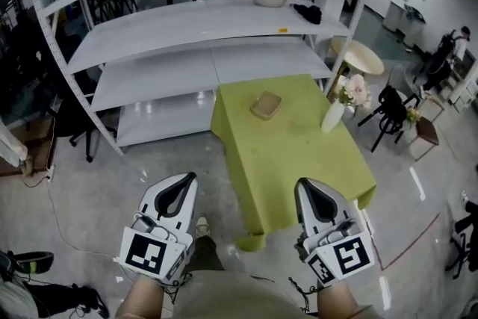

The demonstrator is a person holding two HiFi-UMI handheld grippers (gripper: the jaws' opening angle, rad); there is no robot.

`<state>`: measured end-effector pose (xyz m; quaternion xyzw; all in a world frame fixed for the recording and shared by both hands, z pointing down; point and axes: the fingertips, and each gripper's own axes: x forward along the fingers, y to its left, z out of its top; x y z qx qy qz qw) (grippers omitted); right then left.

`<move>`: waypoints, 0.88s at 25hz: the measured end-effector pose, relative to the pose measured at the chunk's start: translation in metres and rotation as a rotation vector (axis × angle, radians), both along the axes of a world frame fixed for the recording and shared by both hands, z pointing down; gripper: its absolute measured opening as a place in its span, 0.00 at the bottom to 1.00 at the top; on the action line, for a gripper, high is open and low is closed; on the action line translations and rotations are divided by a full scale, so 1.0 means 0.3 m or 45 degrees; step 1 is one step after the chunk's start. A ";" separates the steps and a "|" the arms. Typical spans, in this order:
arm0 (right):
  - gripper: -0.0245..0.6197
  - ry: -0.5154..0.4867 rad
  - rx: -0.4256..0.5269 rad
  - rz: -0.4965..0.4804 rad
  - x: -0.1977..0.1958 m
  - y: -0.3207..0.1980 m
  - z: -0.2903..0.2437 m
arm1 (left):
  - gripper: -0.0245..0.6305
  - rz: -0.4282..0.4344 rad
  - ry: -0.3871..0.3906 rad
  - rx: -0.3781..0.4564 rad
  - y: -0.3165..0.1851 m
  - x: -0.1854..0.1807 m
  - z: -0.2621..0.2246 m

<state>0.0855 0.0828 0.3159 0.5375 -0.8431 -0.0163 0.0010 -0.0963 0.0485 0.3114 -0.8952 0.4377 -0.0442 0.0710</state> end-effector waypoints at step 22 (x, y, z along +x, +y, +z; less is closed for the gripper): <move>0.05 0.031 -0.089 0.315 -0.240 -0.946 -0.065 | 0.05 0.284 -0.030 -0.070 -1.061 -0.200 -0.012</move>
